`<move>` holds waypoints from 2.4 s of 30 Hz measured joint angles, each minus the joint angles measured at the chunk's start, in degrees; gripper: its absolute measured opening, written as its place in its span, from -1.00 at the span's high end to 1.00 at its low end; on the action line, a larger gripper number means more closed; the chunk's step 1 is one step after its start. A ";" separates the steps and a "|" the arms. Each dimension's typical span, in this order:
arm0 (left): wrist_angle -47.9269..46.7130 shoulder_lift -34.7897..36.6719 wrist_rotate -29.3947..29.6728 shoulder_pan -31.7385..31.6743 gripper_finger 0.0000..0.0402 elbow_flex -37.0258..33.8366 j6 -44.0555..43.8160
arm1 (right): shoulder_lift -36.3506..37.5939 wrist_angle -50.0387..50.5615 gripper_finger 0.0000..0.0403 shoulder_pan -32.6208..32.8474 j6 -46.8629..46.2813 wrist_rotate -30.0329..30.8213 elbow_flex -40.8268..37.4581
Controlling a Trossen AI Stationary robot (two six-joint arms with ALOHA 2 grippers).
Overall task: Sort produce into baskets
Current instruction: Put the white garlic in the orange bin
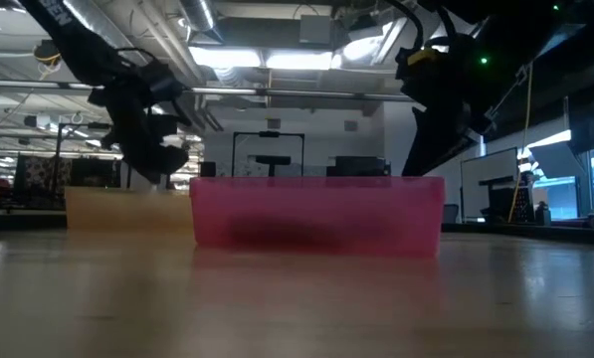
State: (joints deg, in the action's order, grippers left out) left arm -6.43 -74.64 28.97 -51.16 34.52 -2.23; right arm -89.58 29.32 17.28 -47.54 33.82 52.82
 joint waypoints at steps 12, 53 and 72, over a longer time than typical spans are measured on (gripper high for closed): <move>2.65 0.29 0.29 0.90 0.84 -5.76 -4.95 | 0.00 0.31 0.64 0.00 1.57 0.00 0.00; -16.67 26.60 -28.50 43.89 0.29 5.99 -6.53 | 0.00 -2.75 0.64 0.00 4.52 0.00 -0.02; -14.54 7.44 -24.79 81.95 0.29 19.53 -19.37 | 0.00 -2.71 0.64 0.00 4.52 -0.46 -0.02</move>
State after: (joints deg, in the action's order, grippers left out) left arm -20.97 -67.21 4.19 30.79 54.05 -21.60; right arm -89.58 26.61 17.28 -43.03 33.36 52.80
